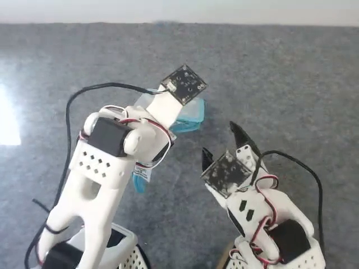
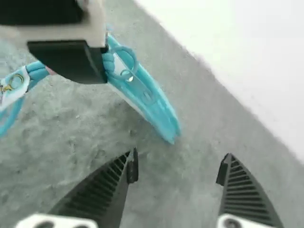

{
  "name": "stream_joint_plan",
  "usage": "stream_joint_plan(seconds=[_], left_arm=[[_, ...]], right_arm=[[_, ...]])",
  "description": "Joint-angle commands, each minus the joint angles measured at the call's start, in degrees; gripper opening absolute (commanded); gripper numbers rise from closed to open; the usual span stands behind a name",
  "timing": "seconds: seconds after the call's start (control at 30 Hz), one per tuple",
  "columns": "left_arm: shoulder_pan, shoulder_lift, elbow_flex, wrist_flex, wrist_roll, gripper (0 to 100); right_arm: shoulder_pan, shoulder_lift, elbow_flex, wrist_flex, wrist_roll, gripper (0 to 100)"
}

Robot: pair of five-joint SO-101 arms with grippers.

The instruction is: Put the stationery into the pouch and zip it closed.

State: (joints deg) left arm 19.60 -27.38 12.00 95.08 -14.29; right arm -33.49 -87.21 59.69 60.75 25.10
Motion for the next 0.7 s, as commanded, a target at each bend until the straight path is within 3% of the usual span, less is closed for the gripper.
stream_joint_plan(seconds=[0.0, 0.4, 0.67], left_arm=[[-0.09, -0.44, -0.22, -1.14, -0.53, 1], [-0.09, -0.18, -0.22, -1.23, -0.44, 1], [-0.18, -0.44, -0.48, -0.88, -0.62, 1]], right_arm=[[-0.57, -0.04, 1.14, -5.32, 3.78, 27.6], [-0.48, 15.34, 6.15, -23.96, 6.15, 27.7], [-0.31, 25.89, -2.29, -24.75, 6.24, 27.7]])
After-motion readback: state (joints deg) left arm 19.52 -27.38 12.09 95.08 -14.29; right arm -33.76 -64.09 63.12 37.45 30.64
